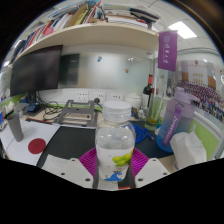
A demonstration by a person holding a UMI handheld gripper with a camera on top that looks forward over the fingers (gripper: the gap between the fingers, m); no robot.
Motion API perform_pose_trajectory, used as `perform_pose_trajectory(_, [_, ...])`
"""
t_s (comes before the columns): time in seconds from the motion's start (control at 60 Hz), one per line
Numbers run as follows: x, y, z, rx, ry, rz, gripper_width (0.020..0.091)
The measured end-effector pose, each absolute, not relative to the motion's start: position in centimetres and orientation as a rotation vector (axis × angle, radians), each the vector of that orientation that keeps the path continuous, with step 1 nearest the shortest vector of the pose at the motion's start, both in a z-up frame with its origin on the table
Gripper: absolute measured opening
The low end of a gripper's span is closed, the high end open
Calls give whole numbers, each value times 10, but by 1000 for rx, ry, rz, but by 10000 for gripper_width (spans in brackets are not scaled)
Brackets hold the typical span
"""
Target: Pour water
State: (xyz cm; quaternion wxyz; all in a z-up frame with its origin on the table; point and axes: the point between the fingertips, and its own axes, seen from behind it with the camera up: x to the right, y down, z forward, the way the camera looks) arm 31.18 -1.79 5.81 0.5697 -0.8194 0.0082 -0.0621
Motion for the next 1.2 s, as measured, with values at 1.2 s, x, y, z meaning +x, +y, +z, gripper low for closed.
perform_pose_trajectory(1.2, [41, 57, 161, -1275, -1559, -1503, 383])
